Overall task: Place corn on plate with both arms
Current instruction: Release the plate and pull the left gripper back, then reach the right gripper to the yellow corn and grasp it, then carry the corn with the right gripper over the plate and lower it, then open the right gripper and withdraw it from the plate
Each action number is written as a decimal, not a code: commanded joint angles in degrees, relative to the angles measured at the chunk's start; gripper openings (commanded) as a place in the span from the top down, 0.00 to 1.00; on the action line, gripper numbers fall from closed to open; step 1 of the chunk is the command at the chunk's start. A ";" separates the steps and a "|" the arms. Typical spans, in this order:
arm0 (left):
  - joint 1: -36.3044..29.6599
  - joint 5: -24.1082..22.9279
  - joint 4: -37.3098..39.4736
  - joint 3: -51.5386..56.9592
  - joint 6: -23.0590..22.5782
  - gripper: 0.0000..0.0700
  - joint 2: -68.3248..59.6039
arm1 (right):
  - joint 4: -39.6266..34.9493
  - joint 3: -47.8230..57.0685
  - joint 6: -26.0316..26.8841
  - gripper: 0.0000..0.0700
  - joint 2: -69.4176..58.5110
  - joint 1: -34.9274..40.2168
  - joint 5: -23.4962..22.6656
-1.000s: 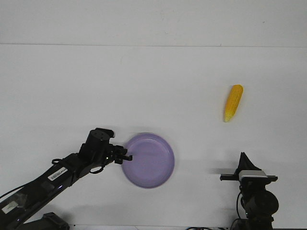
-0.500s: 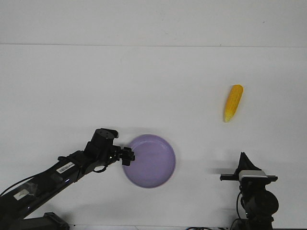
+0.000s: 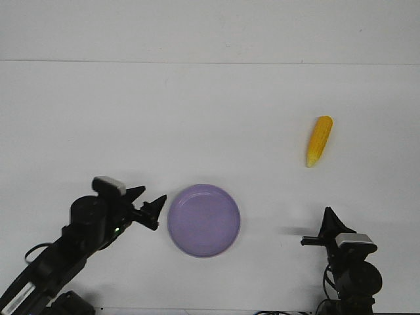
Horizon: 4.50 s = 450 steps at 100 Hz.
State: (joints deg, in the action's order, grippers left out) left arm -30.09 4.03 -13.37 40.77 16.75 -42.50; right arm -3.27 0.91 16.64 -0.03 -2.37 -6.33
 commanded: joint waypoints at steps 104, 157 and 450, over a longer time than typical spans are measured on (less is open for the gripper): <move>-0.26 -5.33 -15.15 -5.86 2.12 0.34 23.37 | -33.79 84.30 -5.60 0.18 -103.82 -0.37 10.51; -0.26 -5.35 -15.28 -5.86 2.14 0.34 23.37 | -28.37 86.79 -3.76 0.52 -114.97 -1.38 10.12; -0.26 -5.79 -14.38 -5.86 1.05 0.35 23.47 | -31.98 43.76 -10.23 0.30 -29.11 46.38 40.22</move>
State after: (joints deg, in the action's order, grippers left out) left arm -30.06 -1.56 -28.69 34.24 18.74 -18.85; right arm -35.57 47.35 6.39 -32.45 43.64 33.50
